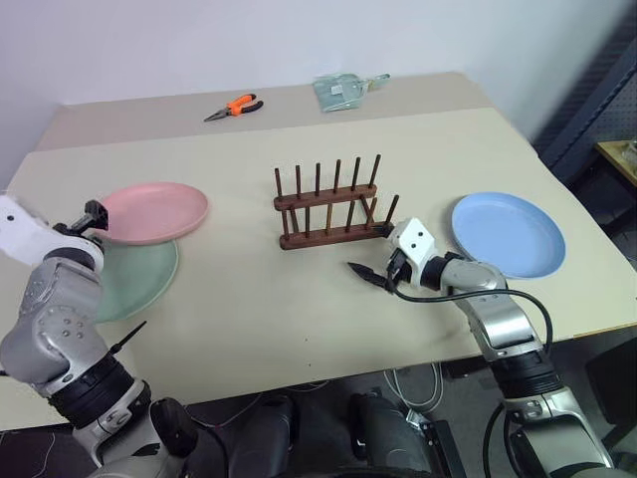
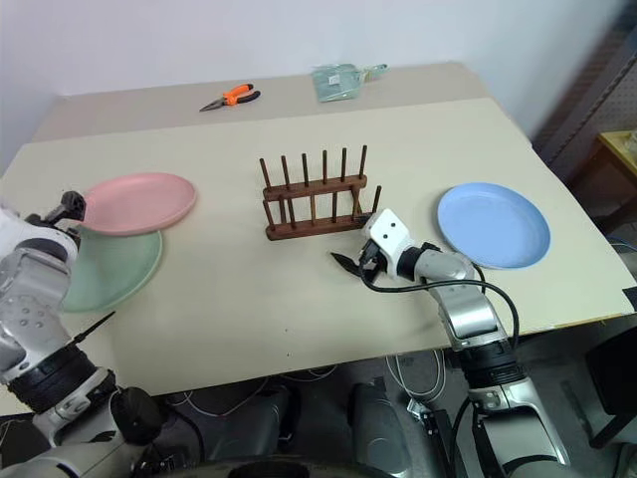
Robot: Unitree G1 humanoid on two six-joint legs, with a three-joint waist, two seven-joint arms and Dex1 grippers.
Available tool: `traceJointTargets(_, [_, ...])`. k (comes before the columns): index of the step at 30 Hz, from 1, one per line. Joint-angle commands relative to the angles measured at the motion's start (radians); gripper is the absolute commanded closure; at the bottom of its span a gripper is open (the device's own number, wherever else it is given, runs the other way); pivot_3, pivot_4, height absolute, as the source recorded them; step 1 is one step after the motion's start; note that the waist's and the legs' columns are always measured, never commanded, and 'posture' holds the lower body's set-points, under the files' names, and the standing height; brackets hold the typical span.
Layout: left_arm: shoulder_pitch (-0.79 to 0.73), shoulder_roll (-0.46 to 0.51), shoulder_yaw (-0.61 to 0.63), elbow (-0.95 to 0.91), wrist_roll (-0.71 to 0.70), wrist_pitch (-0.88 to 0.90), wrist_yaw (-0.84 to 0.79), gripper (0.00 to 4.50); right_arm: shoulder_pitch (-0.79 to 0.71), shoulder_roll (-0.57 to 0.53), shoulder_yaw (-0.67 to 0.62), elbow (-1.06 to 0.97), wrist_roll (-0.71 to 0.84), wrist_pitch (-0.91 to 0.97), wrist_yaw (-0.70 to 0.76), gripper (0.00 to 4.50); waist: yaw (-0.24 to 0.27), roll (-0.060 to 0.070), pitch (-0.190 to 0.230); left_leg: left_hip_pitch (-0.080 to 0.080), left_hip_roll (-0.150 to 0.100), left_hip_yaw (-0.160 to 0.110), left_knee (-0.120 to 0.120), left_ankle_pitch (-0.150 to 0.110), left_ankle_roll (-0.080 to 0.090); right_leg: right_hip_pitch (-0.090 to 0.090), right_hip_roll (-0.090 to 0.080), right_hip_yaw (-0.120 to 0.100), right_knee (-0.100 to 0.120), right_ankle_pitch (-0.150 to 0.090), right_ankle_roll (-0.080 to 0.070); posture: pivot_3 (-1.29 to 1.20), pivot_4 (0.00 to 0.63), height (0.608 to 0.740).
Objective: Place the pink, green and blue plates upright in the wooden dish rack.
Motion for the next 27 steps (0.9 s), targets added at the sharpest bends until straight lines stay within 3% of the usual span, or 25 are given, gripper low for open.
traceJointTargets(1, [-0.04, -0.039, 0.066, -0.001, -0.124, 0.089, 0.033, 0.16, -0.025, 0.007, -0.008, -0.006, 0.01, -0.026, 0.002, 0.0, 0.001, -0.001, 0.0, 0.0, 0.0, 0.0, 0.0, 0.0, 0.0, 0.0, 0.0, 0.0, 0.0, 0.0, 0.0, 0.0, 0.15, 0.74])
traceJointTargets(3, [-0.06, -0.058, 0.104, 0.019, -0.156, 0.105, 0.072, 0.16, -0.026, 0.007, -0.008, -0.007, 0.009, -0.03, 0.0, 0.0, -0.002, -0.001, 0.0, 0.0, 0.0, 0.0, 0.0, 0.0, 0.0, 0.0, 0.0, 0.0, 0.0, 0.0, 0.0, 0.0, 0.15, 0.74])
traceJointTargets(6, [-0.105, -0.078, 0.169, 0.08, -0.219, 0.083, 0.125, 0.94, -0.018, 0.004, -0.016, -0.016, 0.006, -0.034, -0.011, 0.0, -0.005, -0.002, 0.0, 0.0, 0.0, 0.0, 0.0, 0.0, -0.001, 0.0, 0.0, 0.0, 0.0, 0.0, 0.0, 0.0, 0.15, 0.74])
traceJointTargets(12, [-0.147, -0.061, 0.193, 0.163, -0.285, 0.04, 0.18, 4.07, 0.002, -0.008, -0.028, -0.048, 0.01, -0.033, -0.023, 0.0, -0.003, -0.002, 0.0, 0.0, 0.0, 0.0, -0.001, 0.001, -0.001, -0.001, 0.0, 0.0, 0.0, 0.0, 0.0, 0.0, 0.15, 0.74])
traceJointTargets(13, [-0.147, -0.054, 0.185, 0.165, -0.297, 0.028, 0.173, 4.4, 0.009, -0.017, -0.035, -0.063, 0.017, -0.023, -0.018, 0.0, -0.002, -0.002, 0.0, 0.0, 0.0, 0.0, -0.001, 0.001, -0.001, -0.001, 0.0, 0.0, 0.0, 0.0, 0.0, 0.0, 0.15, 0.74])
traceJointTargets(17, [-0.15, -0.028, 0.128, 0.129, -0.349, -0.022, 0.118, 4.4, 0.022, -0.058, -0.047, -0.138, 0.045, 0.024, 0.014, 0.0, -0.002, -0.004, 0.001, 0.0, 0.0, 0.0, -0.001, 0.001, -0.002, -0.001, 0.0, 0.0, 0.0, 0.0, 0.0, 0.0, 0.15, 0.74])
traceJointTargets(22, [-0.179, 0.037, -0.09, 0.058, -0.325, -0.038, 0.03, 4.4, -0.083, -0.081, -0.032, -0.264, 0.032, 0.026, 0.014, 0.0, -0.003, -0.005, 0.002, -0.001, 0.0, 0.0, -0.001, 0.001, -0.002, -0.001, 0.0, 0.0, 0.0, 0.0, 0.0, 0.0, 0.15, 0.74])
traceJointTargets(27, [-0.288, 0.049, -0.348, 0.04, -0.263, -0.059, -0.026, 4.4, -0.246, -0.036, 0.041, -0.222, -0.078, -0.09, -0.035, 0.0, -0.001, -0.005, 0.002, -0.001, 0.0, 0.0, -0.001, 0.001, -0.003, -0.001, 0.0, 0.0, 0.0, 0.0, 0.0, 0.0, 0.15, 0.74])
